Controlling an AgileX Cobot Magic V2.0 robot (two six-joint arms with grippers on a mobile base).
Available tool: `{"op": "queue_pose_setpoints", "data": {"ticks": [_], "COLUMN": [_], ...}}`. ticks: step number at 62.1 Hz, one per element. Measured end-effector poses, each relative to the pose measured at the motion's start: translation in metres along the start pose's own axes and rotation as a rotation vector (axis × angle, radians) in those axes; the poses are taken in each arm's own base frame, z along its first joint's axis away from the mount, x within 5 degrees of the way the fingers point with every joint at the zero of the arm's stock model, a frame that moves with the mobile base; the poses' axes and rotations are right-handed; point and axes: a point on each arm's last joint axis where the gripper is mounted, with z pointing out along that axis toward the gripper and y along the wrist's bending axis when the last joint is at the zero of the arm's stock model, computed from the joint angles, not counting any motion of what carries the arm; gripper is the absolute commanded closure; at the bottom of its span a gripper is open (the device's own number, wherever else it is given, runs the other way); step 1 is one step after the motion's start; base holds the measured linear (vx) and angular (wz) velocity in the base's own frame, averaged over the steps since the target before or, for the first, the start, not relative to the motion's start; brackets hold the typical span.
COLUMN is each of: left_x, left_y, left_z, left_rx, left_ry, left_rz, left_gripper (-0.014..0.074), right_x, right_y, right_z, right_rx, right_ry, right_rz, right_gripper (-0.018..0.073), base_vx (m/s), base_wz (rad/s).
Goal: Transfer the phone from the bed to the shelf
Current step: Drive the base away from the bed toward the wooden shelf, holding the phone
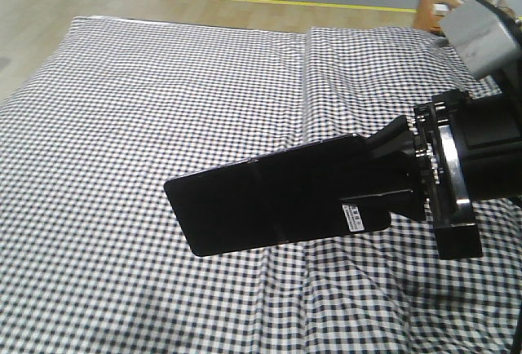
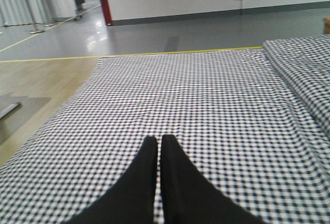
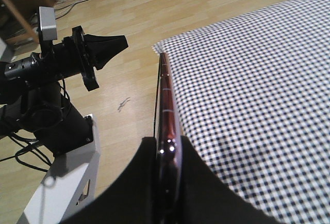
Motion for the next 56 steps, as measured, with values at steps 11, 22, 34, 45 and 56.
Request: {"op": "queue_pose_setpoints", "data": {"ticks": [11,22,34,45,56], "left_x": [0.0,0.0,0.0,0.0,0.0], "left_y": [0.0,0.0,0.0,0.0,0.0], "left_z": [0.0,0.0,0.0,0.0,0.0], "left_rx": [0.0,0.0,0.0,0.0,0.0], "left_ry": [0.0,0.0,0.0,0.0,0.0], "left_rz": [0.0,0.0,0.0,0.0,0.0], "left_gripper": [0.0595,0.0595,0.0595,0.0595,0.0595], "right_x": [0.0,0.0,0.0,0.0,0.0], "right_y": [0.0,0.0,0.0,0.0,0.0], "right_z": [0.0,0.0,0.0,0.0,0.0], "right_rx": [0.0,0.0,0.0,0.0,0.0], "right_ry": [0.0,0.0,0.0,0.0,0.0], "right_rz": [0.0,0.0,0.0,0.0,0.0], "right_gripper": [0.0561,0.0561,0.0561,0.0561,0.0561], "base_vx": [-0.11,-0.1,-0.09,-0.09,-0.09], "base_wz": [0.41,0.39,0.36,0.35,0.34]}}
